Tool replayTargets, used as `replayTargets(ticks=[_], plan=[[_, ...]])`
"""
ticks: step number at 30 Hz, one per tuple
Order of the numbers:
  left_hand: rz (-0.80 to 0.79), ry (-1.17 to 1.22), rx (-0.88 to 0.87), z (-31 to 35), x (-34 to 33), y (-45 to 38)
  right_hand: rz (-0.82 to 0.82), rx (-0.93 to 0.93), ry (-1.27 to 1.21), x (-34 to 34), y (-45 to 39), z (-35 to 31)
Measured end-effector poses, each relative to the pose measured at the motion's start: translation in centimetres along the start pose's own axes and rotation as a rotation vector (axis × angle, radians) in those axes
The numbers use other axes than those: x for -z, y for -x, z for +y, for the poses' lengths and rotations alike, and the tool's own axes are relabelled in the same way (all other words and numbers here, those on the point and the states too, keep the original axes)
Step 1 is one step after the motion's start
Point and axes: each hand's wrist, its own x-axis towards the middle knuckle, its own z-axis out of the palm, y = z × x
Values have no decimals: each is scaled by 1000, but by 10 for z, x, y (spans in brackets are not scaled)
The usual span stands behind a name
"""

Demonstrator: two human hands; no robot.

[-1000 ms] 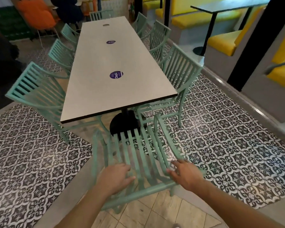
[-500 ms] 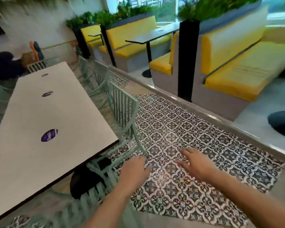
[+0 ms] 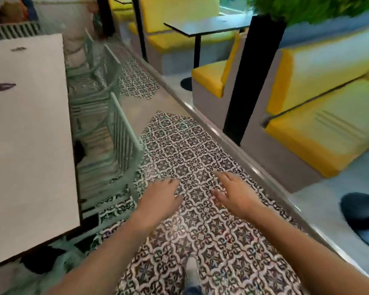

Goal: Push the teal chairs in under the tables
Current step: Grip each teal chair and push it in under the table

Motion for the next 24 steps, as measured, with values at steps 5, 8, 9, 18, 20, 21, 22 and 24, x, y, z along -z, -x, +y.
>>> replayTargets(ticks=[5, 8, 9, 18, 20, 21, 22, 24], plan=[[17, -25, 1, -3, 41, -144, 11, 32, 20, 56, -138, 32], [17, -27, 35, -9, 76, -216, 31, 45, -15, 86, -214, 48], [14, -39, 50, -12, 85, -239, 21, 52, -25, 94, -239, 51], [12, -94, 239, -58, 125, -490, -47, 200, -74, 139, -520, 111], [40, -119, 280, -67, 145, -542, -55, 251, -58, 158, -582, 122], [63, -123, 311, -73, 156, -566, -64, 276, -37, 167, -614, 124], [79, -117, 342, -80, 166, -591, -62, 298, -26, 178, -648, 124], [87, -109, 395, -96, 185, -637, -61, 339, -9, 194, -712, 120]])
